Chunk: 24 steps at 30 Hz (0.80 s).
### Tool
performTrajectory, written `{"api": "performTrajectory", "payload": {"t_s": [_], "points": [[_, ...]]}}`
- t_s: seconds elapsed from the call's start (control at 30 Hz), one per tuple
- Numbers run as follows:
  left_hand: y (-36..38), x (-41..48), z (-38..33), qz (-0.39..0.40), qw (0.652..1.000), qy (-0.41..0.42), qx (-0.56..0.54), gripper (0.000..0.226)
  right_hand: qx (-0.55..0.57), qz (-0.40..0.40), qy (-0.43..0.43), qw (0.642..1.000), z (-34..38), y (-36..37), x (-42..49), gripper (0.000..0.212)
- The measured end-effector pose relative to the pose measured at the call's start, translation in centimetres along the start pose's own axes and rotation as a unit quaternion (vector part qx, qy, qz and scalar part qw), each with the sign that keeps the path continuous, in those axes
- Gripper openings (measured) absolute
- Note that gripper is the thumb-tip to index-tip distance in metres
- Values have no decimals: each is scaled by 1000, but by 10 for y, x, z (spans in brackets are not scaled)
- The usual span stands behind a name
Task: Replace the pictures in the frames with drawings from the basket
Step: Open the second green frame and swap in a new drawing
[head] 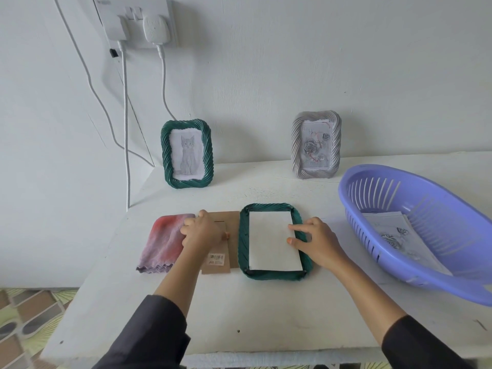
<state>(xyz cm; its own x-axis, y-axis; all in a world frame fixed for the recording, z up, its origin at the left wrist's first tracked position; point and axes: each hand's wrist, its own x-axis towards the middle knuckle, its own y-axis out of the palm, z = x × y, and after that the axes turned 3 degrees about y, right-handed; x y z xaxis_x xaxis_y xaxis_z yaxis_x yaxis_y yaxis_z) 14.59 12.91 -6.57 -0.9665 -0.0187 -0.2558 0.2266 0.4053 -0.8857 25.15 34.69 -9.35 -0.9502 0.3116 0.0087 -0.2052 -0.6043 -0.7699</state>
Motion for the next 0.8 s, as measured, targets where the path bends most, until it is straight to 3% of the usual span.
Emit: {"api": "performTrajectory", "payload": {"t_s": [0.2,0.43,0.6,0.73,0.8], "points": [[-14,-3,10,-37,994,55,-90,53,-1,-3,-1,1000,1,0,-1,38],[-37,-1,10,-71,979,30,-189,55,10,15,8,1000,3,-4,-3,40],[-51,-11,4,-127,937,56,-321,55,89,-24,11,996,9,-18,-9,45],[-51,-33,-29,-16,875,93,-475,53,179,-16,3,984,29,-29,-15,42],[-39,-43,-46,48,871,106,-477,54,265,14,6,964,38,-30,-19,40]]}}
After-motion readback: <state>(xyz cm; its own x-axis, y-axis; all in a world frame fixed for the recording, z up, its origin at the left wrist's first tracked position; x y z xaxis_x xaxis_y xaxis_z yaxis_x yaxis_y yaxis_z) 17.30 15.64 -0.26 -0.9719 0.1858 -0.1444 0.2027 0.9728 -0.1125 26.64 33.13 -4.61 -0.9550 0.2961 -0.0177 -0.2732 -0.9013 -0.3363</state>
